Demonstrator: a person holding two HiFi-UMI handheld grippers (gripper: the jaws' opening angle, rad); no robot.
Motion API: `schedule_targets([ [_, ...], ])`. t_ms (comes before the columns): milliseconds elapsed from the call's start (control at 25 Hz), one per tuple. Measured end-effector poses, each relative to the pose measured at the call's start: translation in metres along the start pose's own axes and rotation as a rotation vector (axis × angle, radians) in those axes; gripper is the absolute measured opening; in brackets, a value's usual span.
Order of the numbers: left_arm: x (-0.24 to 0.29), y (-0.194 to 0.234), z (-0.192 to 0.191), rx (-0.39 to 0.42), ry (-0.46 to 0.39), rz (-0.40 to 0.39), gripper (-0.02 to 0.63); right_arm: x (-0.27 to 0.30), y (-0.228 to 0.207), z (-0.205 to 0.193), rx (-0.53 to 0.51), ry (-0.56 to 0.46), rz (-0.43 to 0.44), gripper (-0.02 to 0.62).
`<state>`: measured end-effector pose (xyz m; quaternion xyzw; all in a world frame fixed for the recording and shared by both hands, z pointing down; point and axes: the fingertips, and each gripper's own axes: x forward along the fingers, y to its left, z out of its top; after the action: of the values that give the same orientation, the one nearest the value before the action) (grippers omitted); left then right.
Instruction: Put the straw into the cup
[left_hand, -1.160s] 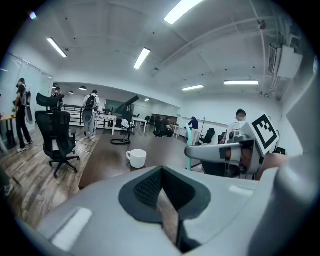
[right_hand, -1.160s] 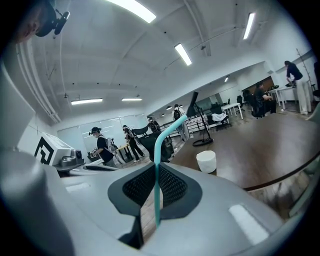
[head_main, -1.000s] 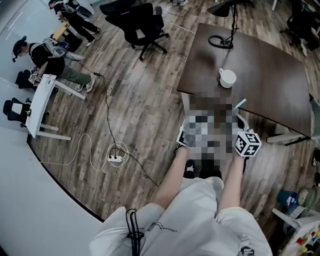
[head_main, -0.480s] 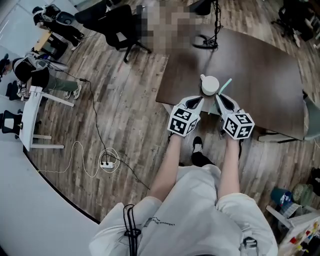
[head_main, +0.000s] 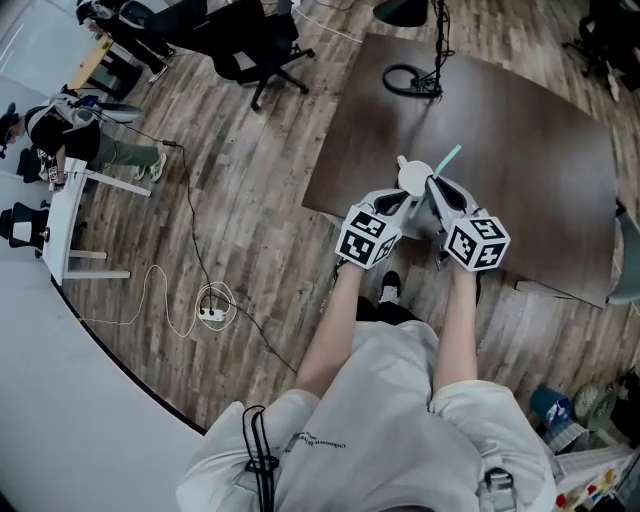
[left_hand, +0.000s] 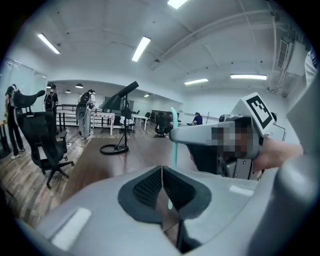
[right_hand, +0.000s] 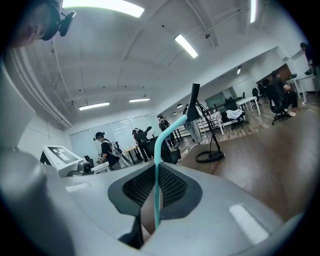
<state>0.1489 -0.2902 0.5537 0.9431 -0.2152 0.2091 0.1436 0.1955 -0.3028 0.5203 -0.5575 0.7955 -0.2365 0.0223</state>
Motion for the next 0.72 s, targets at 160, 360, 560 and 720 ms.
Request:
schedule_targets([
  [160,0.014,-0.003,0.003,0.028,0.016,-0.021,0.018,0.009,-0.008,0.004,0.006,0.002,0.019,0.046],
  [360,0.031,-0.005,0.011,0.078,0.036,-0.020,0.041,0.018,-0.016,0.011,0.015,-0.005,0.026,0.046],
  [560,0.046,-0.008,0.026,0.101,0.037,-0.021,0.049,0.018,-0.017,0.021,0.023,-0.002,0.075,0.046],
  [720,0.050,-0.007,0.034,0.110,0.024,-0.019,0.049,0.018,-0.018,0.024,0.015,0.009,0.090,0.046],
])
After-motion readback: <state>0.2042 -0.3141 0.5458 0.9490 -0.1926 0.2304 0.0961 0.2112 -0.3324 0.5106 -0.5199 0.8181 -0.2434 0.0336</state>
